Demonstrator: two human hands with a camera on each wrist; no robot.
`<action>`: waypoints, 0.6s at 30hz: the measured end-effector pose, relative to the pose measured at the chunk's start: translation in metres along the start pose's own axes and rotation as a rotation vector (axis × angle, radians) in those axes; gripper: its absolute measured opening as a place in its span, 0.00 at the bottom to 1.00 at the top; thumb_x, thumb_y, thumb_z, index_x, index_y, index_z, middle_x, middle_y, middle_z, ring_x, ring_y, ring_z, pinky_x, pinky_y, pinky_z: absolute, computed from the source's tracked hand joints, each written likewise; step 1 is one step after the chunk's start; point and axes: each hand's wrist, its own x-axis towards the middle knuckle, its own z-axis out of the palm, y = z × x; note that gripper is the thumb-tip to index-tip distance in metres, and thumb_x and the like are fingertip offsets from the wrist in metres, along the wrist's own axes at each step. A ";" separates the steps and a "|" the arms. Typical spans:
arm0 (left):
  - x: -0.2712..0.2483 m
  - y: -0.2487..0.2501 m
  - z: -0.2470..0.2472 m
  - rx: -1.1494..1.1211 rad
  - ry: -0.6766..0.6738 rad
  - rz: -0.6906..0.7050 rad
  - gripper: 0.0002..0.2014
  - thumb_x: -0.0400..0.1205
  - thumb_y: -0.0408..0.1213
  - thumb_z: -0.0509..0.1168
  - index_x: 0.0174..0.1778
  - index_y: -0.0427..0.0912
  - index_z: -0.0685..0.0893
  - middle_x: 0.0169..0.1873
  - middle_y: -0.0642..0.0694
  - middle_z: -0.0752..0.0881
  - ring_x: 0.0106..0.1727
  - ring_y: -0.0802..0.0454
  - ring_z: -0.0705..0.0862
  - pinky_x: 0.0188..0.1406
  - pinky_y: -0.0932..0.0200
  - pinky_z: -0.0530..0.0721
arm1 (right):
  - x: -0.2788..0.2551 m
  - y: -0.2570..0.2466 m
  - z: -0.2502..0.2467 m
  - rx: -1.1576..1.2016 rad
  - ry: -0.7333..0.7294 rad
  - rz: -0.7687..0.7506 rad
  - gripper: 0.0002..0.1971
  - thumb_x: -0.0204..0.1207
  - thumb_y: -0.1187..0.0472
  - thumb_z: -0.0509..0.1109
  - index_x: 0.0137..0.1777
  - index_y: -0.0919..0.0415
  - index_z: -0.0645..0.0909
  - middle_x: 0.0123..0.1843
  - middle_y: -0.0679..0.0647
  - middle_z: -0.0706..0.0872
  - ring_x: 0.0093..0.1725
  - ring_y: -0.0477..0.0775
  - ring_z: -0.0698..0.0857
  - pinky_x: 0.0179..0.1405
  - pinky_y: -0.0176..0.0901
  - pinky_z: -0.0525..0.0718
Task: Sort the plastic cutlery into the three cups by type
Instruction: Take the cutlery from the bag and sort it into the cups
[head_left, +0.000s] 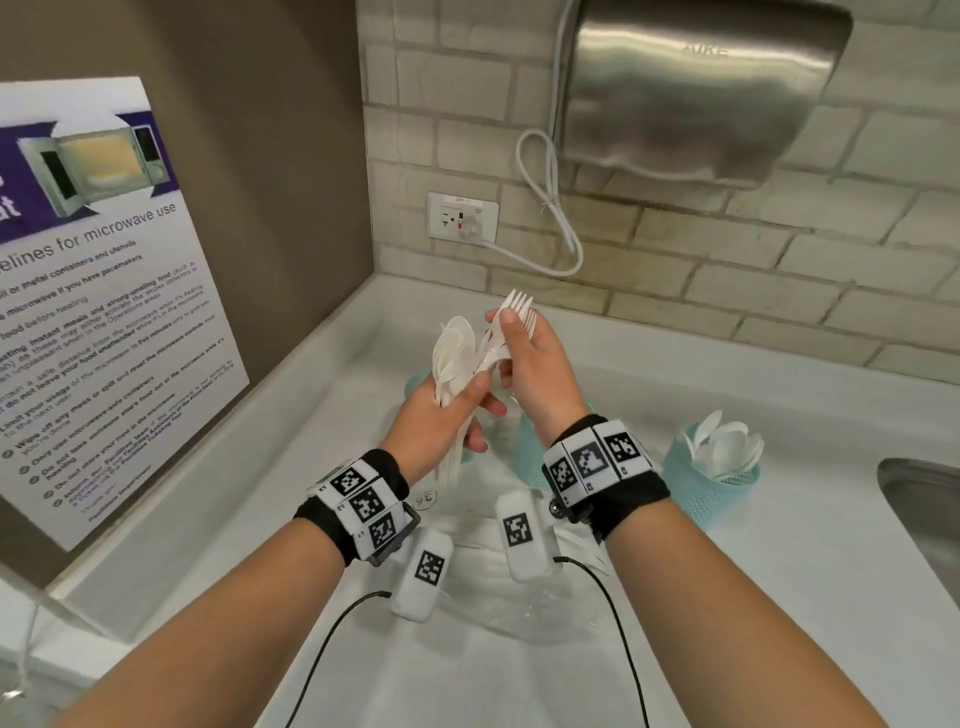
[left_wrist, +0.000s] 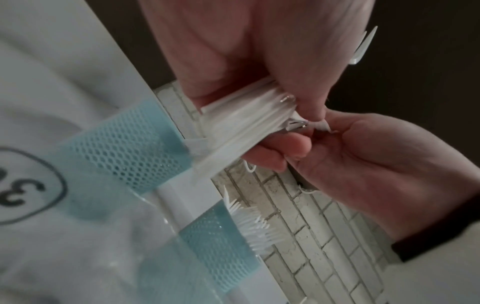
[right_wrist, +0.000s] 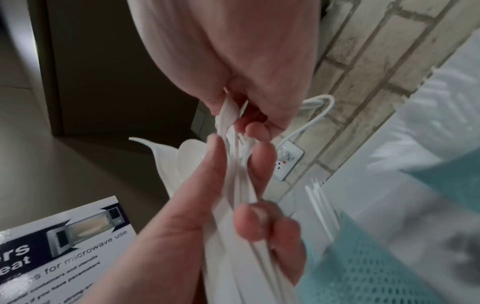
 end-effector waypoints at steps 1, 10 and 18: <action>0.002 -0.001 0.002 -0.010 0.002 -0.009 0.15 0.86 0.47 0.58 0.61 0.43 0.81 0.41 0.43 0.90 0.24 0.51 0.80 0.28 0.59 0.85 | 0.001 0.001 -0.005 0.002 0.015 0.003 0.13 0.86 0.52 0.55 0.56 0.56 0.79 0.38 0.47 0.81 0.28 0.36 0.78 0.34 0.34 0.75; 0.017 -0.009 0.027 -0.038 0.020 -0.018 0.19 0.86 0.51 0.56 0.59 0.38 0.80 0.36 0.44 0.89 0.21 0.56 0.76 0.26 0.60 0.79 | -0.018 0.003 -0.035 0.014 -0.075 0.021 0.18 0.86 0.56 0.58 0.56 0.75 0.76 0.29 0.48 0.75 0.20 0.36 0.74 0.23 0.25 0.72; 0.021 -0.010 0.049 -0.114 -0.098 -0.092 0.15 0.87 0.44 0.56 0.63 0.39 0.78 0.41 0.41 0.90 0.36 0.48 0.89 0.33 0.51 0.90 | -0.010 0.007 -0.063 -0.057 -0.088 0.107 0.13 0.82 0.57 0.65 0.53 0.67 0.83 0.25 0.50 0.78 0.23 0.46 0.73 0.28 0.39 0.74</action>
